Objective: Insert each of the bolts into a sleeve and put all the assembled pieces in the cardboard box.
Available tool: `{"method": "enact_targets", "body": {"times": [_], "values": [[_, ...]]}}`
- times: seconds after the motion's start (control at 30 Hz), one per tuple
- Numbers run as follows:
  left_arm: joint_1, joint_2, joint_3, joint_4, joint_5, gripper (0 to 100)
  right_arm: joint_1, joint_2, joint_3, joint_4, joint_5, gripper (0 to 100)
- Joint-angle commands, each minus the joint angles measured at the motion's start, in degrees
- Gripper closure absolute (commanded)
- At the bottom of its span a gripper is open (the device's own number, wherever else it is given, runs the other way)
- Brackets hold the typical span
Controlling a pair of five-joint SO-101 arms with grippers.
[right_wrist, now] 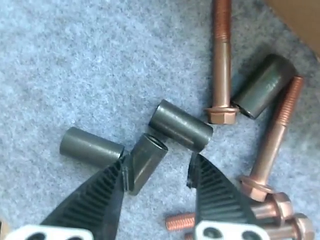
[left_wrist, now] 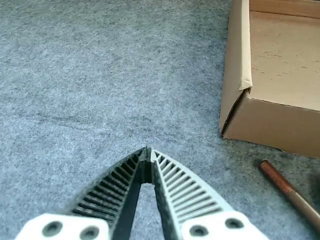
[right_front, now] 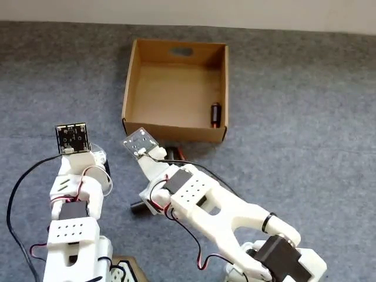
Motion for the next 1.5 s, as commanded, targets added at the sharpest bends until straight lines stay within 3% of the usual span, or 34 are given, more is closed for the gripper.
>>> {"method": "enact_targets", "body": {"times": [0.0,0.73,0.9,1.0,1.2,1.47], "values": [[-0.4,-0.75,-0.22,-1.05,-0.18,99,0.66,0.13,-0.31,-0.84,-0.35,84.3],[-0.4,-0.75,-0.31,-1.14,-0.18,99,1.01,8.57,-3.65,-0.66,-1.93,85.8],[-0.4,-0.75,-0.31,-1.14,-0.18,99,2.42,7.96,-3.91,2.68,1.76,99.4],[-0.4,-0.75,-0.31,-1.14,-0.18,99,4.44,4.26,-3.91,5.67,4.57,99.1],[-0.4,-0.75,-0.31,-1.14,-0.18,99,13.58,-14.46,-2.59,12.26,8.79,99.3],[-0.4,-0.75,-0.31,-1.14,-0.18,99,39.34,-22.29,6.64,12.79,14.77,99.3]]}}
